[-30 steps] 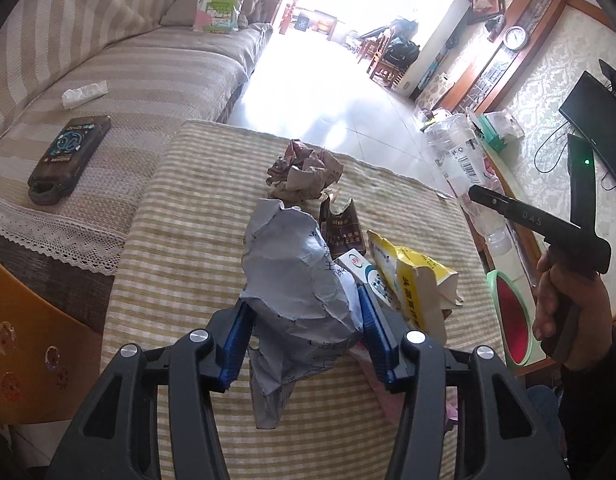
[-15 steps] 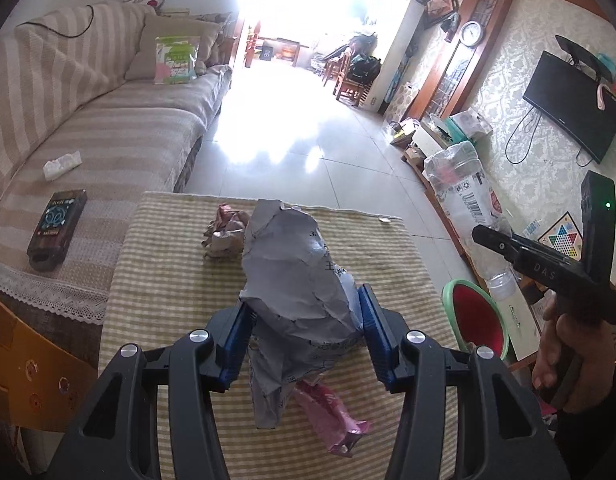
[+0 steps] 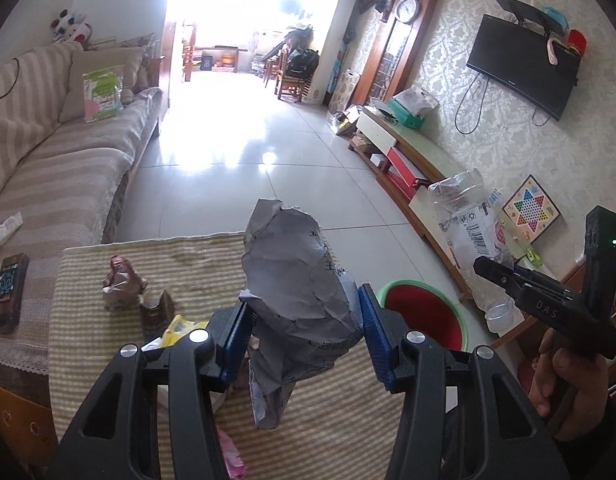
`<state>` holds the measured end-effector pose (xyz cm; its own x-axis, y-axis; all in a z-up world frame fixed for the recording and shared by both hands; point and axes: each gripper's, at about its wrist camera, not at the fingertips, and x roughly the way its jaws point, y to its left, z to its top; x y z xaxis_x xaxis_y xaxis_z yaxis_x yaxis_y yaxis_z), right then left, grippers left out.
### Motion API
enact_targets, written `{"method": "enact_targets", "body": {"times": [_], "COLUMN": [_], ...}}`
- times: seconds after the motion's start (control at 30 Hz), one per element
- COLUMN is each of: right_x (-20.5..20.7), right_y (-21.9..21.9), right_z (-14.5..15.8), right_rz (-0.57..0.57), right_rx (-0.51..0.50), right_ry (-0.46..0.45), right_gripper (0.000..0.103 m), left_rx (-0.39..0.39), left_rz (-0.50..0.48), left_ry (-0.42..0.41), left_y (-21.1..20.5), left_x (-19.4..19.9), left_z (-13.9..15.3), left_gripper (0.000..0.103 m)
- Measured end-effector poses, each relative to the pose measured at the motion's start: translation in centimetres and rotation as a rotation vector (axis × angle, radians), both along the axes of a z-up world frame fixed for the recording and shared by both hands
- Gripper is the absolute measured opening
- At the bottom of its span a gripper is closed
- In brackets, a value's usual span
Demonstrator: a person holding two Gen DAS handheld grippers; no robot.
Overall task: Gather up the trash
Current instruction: 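Carry the bottle and foil over the red bin and release both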
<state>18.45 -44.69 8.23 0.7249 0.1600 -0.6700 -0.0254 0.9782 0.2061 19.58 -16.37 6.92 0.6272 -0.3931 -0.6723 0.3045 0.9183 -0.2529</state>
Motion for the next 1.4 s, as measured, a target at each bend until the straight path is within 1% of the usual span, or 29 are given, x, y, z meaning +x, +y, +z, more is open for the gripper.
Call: {"method": "enact_targets", "body": {"times": [0.2,0.33,0.53,0.67,0.83,0.97,1.27,1.33,1.4], "right_x": [-1.3,-1.9,-2.3,-2.6,-2.7,-2.6,-1.9,-1.7,-1.5], "right_y": [-5.5,-9.3,-13.6,-15.6,-16.8,-16.9,-16.4,-16.4,-16.3], "right_z": [-1.4,-3.0,-5.5,-7.2,-9.3,-10.4,-11.5,-11.7,-11.9], "right_rz": [-0.098,-0.159,-0.228,-0.253,-0.266,-0.268,-0.242,-0.239,-0.232], "right_rx": [0.025,0.077,0.111,0.137,0.163,0.175,0.185,0.185,0.188], "right_ry": [0.013,0.032,0.066,0.087,0.112,0.126,0.151,0.155,0.161], "right_gripper": [0.039,0.039,0.038,0.039,0.039,0.039,0.039,0.039,0.039], "left_rx": [-0.018,-0.027,-0.044,-0.067,-0.085,-0.090,-0.108,-0.108,-0.106], "left_rz": [-0.097,-0.173,-0.268,-0.313,-0.347,-0.357,-0.352,-0.355,-0.351], "left_ry": [0.018,0.034,0.086,0.133,0.189,0.216,0.264,0.268,0.273], "left_y": [-6.8,-11.5,-17.8,-20.6,-23.0,-24.3,-25.4,-25.7,-25.8], "left_x": [1.4,2.4,3.3,3.9,4.2,4.7,5.2,5.3,5.4], "left_z": [-0.5,-1.5,-4.0,-5.9,-8.1,-9.0,-10.7,-10.8,-10.9], "left_gripper": [0.048,0.048,0.048,0.048,0.049,0.049,0.049,0.050,0.054]}}
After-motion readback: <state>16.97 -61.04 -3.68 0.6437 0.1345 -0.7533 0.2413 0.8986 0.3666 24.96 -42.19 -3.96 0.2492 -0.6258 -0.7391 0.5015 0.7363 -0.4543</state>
